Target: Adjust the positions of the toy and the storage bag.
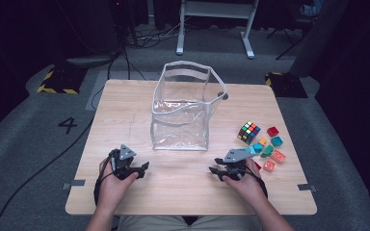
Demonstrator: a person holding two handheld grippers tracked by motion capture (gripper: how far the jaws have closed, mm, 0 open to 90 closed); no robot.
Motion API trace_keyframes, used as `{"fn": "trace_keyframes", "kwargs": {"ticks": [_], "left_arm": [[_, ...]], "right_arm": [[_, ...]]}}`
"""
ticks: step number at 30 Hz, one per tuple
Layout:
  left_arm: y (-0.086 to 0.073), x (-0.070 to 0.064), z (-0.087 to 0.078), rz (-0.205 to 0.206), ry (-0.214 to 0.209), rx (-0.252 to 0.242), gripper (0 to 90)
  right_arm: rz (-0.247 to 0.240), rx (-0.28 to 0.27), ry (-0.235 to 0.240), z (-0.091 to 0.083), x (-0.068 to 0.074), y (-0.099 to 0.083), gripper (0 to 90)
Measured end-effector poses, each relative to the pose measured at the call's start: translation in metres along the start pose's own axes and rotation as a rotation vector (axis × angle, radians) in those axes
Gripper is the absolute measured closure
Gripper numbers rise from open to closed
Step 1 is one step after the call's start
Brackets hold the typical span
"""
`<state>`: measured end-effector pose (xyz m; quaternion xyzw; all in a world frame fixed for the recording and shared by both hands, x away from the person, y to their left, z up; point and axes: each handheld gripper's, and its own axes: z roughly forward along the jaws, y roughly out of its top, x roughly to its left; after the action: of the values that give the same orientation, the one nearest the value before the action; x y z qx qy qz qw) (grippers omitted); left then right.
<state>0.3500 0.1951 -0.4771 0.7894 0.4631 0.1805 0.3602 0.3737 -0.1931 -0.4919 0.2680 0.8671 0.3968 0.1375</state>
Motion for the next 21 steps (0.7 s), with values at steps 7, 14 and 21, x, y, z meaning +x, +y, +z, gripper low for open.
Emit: {"fn": "trace_keyframes", "kwargs": {"ticks": [7,14,21], "left_arm": [[0.022,0.001,0.003,0.052,-0.024,-0.036,33.4],[0.043,-0.001,0.014,0.082,-0.041,-0.103,36.9],[0.058,-0.003,0.028,0.139,-0.028,-0.148,55.1]], "right_arm": [[0.021,-0.028,-0.02,-0.005,-0.011,0.029,60.8],[0.067,-0.067,-0.061,-0.004,-0.027,0.053,61.7],[0.08,-0.025,-0.091,0.01,-0.04,0.068,71.4]]}}
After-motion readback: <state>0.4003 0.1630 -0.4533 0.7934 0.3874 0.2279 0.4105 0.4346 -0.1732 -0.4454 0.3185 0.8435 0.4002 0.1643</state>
